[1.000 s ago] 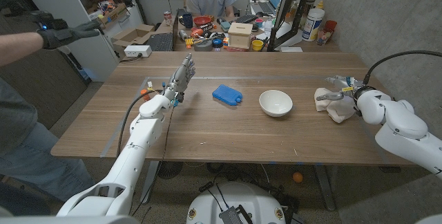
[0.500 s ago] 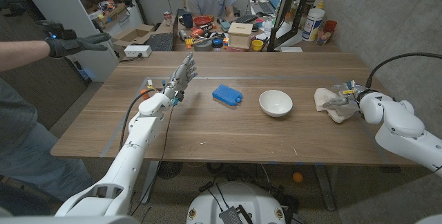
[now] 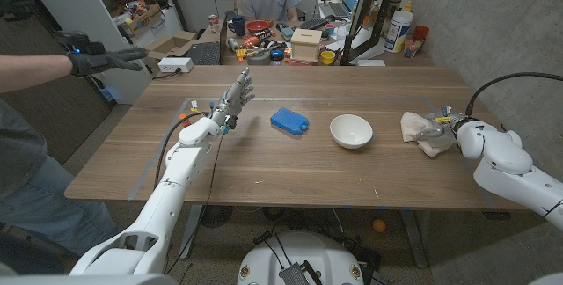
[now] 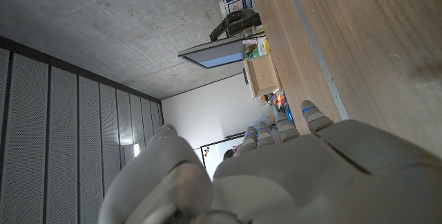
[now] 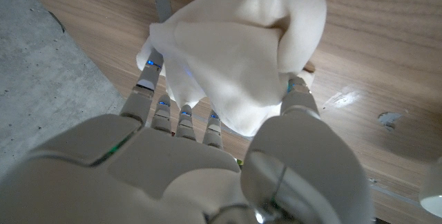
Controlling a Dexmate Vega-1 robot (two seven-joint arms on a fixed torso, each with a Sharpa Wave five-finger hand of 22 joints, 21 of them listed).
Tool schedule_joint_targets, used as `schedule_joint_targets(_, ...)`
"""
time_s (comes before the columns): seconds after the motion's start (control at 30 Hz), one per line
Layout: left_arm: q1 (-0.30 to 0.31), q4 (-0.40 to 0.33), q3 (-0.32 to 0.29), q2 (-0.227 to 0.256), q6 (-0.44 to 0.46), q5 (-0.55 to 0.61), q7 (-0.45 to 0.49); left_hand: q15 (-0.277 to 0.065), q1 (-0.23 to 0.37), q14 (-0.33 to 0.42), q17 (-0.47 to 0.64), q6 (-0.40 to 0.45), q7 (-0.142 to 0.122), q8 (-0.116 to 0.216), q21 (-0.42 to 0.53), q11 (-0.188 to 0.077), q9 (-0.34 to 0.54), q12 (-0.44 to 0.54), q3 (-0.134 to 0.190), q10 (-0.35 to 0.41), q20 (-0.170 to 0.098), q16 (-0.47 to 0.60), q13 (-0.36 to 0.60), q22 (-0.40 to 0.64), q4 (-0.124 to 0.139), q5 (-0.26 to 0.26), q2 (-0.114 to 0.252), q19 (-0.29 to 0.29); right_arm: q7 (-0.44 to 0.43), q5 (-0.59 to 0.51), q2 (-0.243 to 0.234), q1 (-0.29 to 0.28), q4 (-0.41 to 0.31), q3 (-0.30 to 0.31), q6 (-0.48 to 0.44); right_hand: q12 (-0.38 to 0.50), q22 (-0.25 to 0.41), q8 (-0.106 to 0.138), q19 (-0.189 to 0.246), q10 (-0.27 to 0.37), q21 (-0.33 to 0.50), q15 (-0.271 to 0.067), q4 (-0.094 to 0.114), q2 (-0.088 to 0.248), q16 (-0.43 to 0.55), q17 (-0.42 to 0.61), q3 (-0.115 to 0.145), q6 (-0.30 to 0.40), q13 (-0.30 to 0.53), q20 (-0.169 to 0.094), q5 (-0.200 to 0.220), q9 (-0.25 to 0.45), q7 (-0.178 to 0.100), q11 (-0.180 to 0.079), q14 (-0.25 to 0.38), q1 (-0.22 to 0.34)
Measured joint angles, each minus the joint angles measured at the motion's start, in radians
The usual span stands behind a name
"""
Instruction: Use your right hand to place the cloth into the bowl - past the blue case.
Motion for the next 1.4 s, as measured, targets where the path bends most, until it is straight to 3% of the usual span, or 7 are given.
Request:
schedule_joint_targets(0.13, -0.001, 0.004, 0.0, 0.0, 0.003, 0.002, 0.0, 0.0, 0.0, 0.0, 0.0, 0.0, 0.0, 0.0, 0.0, 0.0, 0.0, 0.0, 0.0, 0.0, 0.0, 0.0, 0.0, 0.0, 0.0, 0.0, 0.0, 0.0, -0.007, 0.0, 0.012, 0.018, 0.021, -0.018, 0.002, 0.004, -0.001, 0.006, 0.075, 0.026, 0.014, -0.022, 0.0, 0.009, 0.008, 0.003, 0.0, 0.026, 0.0, -0.002, 0.005, 0.0, -0.01, -0.004, 0.046, 0.017)
schedule_joint_targets(0.27, -0.001, 0.01, 0.0, 0.0, 0.004, 0.003, 0.0, 0.0, 0.0, 0.0, 0.0, 0.0, 0.0, 0.0, 0.0, 0.0, 0.0, 0.0, 0.0, 0.0, 0.0, 0.0, 0.0, 0.0, 0.0, 0.0, 0.0, 0.0, -0.01, 0.0, 0.022, 0.032, 0.037, -0.033, 0.003, 0.02, -0.006, 0.008, 0.263, 0.092, 0.046, -0.063, 0.0, 0.02, 0.025, 0.007, 0.0, 0.088, 0.0, -0.023, 0.007, 0.0, -0.019, -0.015, 0.154, 0.073)
schedule_joint_targets(0.43, -0.002, 0.018, 0.0, -0.002, 0.004, 0.004, 0.0, 0.0, 0.005, 0.0, 0.0, 0.0, 0.0, 0.0, 0.0, -0.005, 0.0, 0.0, -0.003, 0.005, 0.0, 0.0, 0.0, 0.0, -0.003, 0.0, 0.005, 0.0, -0.019, -0.001, 0.033, 0.044, 0.049, -0.045, 0.004, 0.07, -0.008, 0.038, 0.422, 0.248, 0.047, -0.141, -0.015, 0.056, 0.055, 0.016, 0.016, 0.231, 0.009, -0.111, 0.007, 0.005, -0.046, -0.059, 0.333, 0.158)
schedule_joint_targets(0.63, -0.005, 0.028, 0.0, -0.004, 0.004, 0.005, -0.003, 0.0, 0.005, 0.0, 0.0, 0.003, -0.004, 0.0, 0.0, -0.005, 0.0, 0.0, -0.003, 0.005, 0.0, 0.0, 0.0, 0.0, -0.003, 0.0, 0.005, 0.0, -0.031, -0.003, 0.046, 0.051, 0.053, -0.052, 0.006, 0.13, -0.005, 0.083, 0.535, 0.393, 0.051, -0.223, -0.015, 0.112, 0.083, 0.026, 0.047, 0.395, 0.03, -0.211, -0.021, 0.025, -0.053, -0.095, 0.501, 0.244)
schedule_joint_targets(0.97, -0.016, 0.052, 0.003, -0.01, -0.004, 0.007, -0.013, 0.0, 0.009, 0.0, 0.005, 0.007, -0.007, 0.0, 0.0, -0.005, 0.0, 0.0, -0.003, 0.005, 0.005, 0.0, 0.0, 0.0, -0.003, 0.0, 0.009, 0.005, -0.068, -0.005, 0.067, 0.049, 0.044, -0.05, 0.012, 0.235, 0.005, 0.19, 0.632, 0.6, 0.058, -0.257, -0.027, 0.229, 0.154, 0.075, 0.116, 0.592, 0.09, -0.369, -0.118, 0.097, -0.035, -0.138, 0.73, 0.416)
schedule_joint_targets(1.17, -0.02, 0.063, 0.003, -0.013, -0.009, 0.008, -0.018, -0.005, 0.009, 0.005, 0.005, 0.011, -0.003, 0.0, 0.0, -0.005, 0.0, 0.0, -0.003, 0.005, 0.005, 0.0, 0.0, 0.0, -0.003, 0.0, 0.009, 0.005, -0.097, -0.002, 0.077, 0.04, 0.031, -0.04, 0.02, 0.264, 0.013, 0.223, 0.64, 0.661, 0.07, -0.271, -0.026, 0.259, 0.179, 0.109, 0.135, 0.628, 0.113, -0.385, -0.161, 0.126, -0.026, -0.153, 0.776, 0.472)
schedule_joint_targets(1.4, -0.02, 0.068, 0.002, -0.014, -0.01, 0.009, -0.02, -0.005, 0.009, 0.005, 0.005, 0.011, -0.003, 0.0, 0.0, -0.005, 0.0, 0.0, -0.006, 0.005, 0.005, 0.0, 0.0, 0.0, -0.006, 0.0, 0.009, 0.005, -0.118, -0.003, 0.08, 0.034, 0.018, -0.032, 0.021, 0.292, 0.019, 0.257, 0.646, 0.727, 0.084, -0.285, -0.025, 0.267, 0.202, 0.142, 0.152, 0.672, 0.133, -0.39, -0.171, 0.155, -0.024, -0.166, 0.818, 0.518)
